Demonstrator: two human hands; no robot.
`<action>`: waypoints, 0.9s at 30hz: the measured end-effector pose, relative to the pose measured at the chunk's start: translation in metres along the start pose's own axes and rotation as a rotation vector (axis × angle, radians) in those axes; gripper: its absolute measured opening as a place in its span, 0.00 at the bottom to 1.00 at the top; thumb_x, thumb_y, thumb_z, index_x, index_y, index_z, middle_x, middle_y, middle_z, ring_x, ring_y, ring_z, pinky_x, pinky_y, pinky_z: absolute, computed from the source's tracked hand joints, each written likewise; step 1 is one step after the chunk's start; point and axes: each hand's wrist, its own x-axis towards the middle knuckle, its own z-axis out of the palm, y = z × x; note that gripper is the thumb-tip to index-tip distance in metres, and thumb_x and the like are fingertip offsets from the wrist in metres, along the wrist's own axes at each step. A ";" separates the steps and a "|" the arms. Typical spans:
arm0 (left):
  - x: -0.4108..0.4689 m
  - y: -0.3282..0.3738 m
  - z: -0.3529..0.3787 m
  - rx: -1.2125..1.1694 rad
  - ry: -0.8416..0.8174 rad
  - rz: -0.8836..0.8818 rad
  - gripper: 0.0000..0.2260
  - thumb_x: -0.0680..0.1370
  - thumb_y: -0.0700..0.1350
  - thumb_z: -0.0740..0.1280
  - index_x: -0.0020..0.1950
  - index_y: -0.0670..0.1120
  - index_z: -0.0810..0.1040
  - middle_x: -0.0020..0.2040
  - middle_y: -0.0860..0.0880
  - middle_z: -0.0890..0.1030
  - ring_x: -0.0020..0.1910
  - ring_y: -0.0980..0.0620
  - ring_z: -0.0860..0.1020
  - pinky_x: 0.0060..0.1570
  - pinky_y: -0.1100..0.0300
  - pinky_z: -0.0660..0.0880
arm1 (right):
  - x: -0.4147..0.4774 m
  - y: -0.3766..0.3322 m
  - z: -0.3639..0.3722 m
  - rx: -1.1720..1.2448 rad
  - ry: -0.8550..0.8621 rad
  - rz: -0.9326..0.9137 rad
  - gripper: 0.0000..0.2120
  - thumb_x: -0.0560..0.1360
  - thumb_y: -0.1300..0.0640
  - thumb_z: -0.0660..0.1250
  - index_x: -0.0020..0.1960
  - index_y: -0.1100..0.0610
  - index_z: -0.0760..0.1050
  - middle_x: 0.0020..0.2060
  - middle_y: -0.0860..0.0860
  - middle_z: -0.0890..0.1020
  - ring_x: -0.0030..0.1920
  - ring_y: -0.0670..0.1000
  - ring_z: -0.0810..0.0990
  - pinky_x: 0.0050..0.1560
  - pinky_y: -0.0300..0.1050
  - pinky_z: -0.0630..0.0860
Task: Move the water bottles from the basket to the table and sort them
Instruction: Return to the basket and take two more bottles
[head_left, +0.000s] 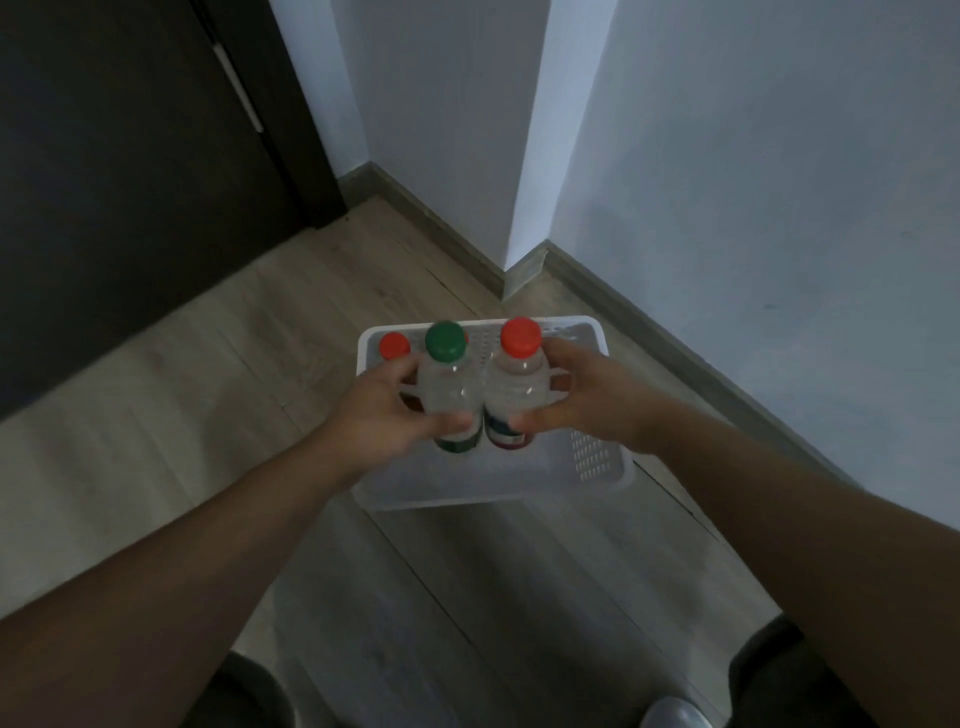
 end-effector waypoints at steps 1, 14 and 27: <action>-0.004 0.009 -0.003 -0.063 0.023 0.030 0.24 0.65 0.50 0.82 0.59 0.57 0.81 0.55 0.57 0.85 0.55 0.58 0.82 0.57 0.55 0.79 | -0.004 -0.009 -0.005 0.054 0.008 -0.024 0.35 0.69 0.50 0.81 0.73 0.46 0.72 0.65 0.42 0.80 0.66 0.46 0.78 0.65 0.45 0.76; -0.006 0.069 0.013 -0.351 0.256 0.142 0.44 0.65 0.82 0.59 0.71 0.55 0.72 0.61 0.53 0.83 0.61 0.51 0.82 0.63 0.43 0.78 | -0.033 -0.073 0.009 0.391 0.180 -0.241 0.31 0.77 0.41 0.67 0.76 0.51 0.65 0.66 0.49 0.81 0.65 0.49 0.81 0.65 0.51 0.80; -0.003 0.073 0.021 -0.237 0.312 0.056 0.25 0.70 0.62 0.76 0.62 0.54 0.78 0.53 0.55 0.85 0.53 0.54 0.84 0.51 0.56 0.82 | -0.037 -0.066 -0.012 0.317 0.340 -0.064 0.27 0.69 0.45 0.77 0.65 0.41 0.73 0.57 0.43 0.84 0.57 0.50 0.84 0.65 0.60 0.79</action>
